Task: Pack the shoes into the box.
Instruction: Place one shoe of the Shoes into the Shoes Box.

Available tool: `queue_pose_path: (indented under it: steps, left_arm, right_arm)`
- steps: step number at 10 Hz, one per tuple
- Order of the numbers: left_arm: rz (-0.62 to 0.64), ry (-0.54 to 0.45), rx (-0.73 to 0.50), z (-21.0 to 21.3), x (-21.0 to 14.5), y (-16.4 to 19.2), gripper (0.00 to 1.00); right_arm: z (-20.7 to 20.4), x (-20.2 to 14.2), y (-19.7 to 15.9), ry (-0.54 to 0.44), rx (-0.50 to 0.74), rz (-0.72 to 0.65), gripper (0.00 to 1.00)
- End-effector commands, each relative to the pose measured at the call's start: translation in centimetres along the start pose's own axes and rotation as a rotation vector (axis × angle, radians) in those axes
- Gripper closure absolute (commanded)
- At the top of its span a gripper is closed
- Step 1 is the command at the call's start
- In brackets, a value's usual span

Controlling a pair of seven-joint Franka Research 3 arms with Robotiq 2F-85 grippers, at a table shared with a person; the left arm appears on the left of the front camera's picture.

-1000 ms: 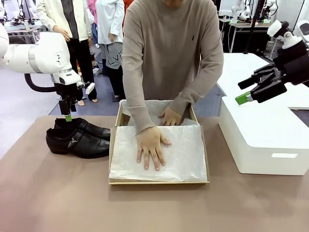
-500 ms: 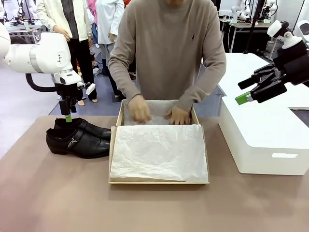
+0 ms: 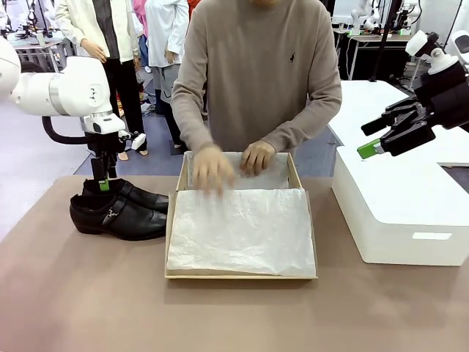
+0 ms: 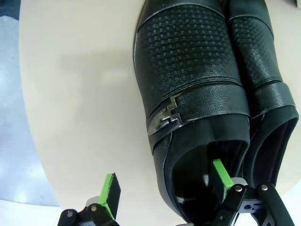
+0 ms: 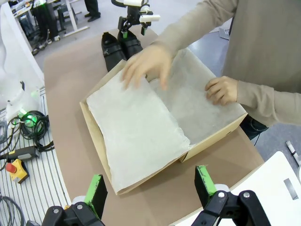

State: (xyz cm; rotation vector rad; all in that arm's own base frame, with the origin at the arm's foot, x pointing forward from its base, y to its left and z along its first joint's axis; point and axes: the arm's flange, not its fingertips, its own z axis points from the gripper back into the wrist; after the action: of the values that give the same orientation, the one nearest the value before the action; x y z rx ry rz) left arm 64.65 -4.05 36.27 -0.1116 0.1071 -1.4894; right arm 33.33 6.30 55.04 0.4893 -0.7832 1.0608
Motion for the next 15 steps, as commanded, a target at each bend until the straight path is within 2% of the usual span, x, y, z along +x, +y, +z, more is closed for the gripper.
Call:
queue_pose_path:
  steps: [1,7,12,13,15]
  left_arm:
    - [-0.014,-0.005,-0.022,-0.12,-0.19,0.61,0.00]
    - [-0.023,-0.019,-0.057,-0.98,-0.10,0.75,0.00]
    - [-0.012,-0.026,-0.061,-0.99,-0.26,0.61,0.93]
    - [-0.013,-0.024,-0.062,-1.04,-0.25,0.59,1.00]
    - [-0.013,-0.019,-0.062,-1.11,-0.26,0.57,1.00]
  right_arm:
    - [-0.05,0.12,-0.40,-0.030,0.016,0.024,0.00]
    - [-0.05,0.12,-0.40,-0.030,0.016,0.024,0.00]
    - [-0.05,0.12,-0.40,-0.030,0.016,0.024,0.00]
    - [-0.05,0.12,-0.40,-0.030,0.016,0.024,0.00]
    - [-0.05,0.12,-0.40,-0.030,0.016,0.024,0.00]
